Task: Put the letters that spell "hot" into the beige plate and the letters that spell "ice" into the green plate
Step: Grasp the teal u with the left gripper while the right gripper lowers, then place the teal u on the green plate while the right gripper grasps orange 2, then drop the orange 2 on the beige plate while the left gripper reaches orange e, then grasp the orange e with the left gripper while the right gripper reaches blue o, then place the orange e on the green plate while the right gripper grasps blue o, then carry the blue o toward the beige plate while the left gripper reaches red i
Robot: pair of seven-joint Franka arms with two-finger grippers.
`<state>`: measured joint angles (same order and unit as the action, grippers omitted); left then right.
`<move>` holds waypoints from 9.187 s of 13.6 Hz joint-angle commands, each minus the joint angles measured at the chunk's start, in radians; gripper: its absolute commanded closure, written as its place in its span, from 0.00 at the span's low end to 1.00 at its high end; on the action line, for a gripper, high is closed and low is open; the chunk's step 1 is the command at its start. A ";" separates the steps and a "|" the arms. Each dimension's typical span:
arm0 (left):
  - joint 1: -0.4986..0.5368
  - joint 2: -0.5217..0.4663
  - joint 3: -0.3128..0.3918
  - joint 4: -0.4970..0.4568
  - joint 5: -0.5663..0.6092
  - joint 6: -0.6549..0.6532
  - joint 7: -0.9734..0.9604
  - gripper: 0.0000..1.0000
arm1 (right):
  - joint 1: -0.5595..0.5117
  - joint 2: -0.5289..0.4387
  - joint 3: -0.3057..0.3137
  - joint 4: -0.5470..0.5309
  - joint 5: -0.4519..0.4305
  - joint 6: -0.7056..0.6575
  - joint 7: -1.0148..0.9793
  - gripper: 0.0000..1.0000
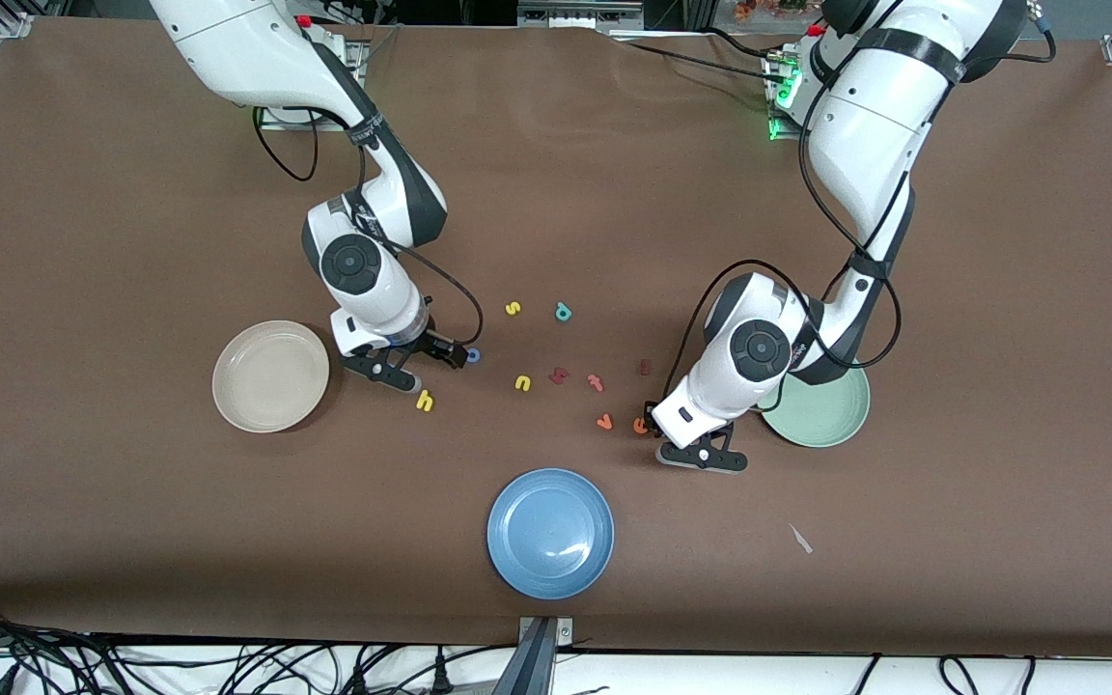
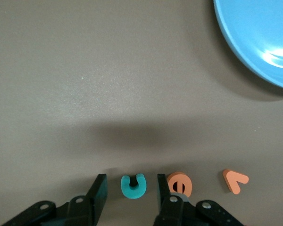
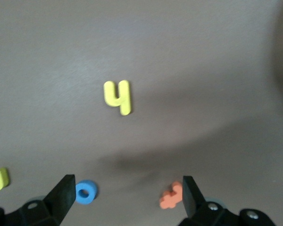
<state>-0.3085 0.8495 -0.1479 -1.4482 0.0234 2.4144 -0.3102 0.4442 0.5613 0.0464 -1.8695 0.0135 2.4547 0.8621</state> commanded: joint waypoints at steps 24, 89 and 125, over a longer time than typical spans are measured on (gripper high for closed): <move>0.069 -0.084 0.002 -0.004 -0.016 -0.235 0.152 0.82 | -0.007 -0.067 0.026 -0.261 0.056 0.237 0.549 0.23; -0.106 0.088 0.016 0.101 0.155 -0.017 0.020 0.61 | -0.010 -0.040 0.003 0.050 0.062 -0.143 -0.322 0.00; 0.399 -0.336 -0.235 -0.402 0.145 -0.239 0.363 0.00 | 0.107 0.177 0.000 0.197 0.017 -0.048 -0.198 0.50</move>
<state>0.0931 0.5464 -0.3245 -1.8260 0.1554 2.1865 0.1874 0.5473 0.7190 0.0483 -1.6977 0.0383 2.4097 0.6492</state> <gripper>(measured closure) 0.145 0.449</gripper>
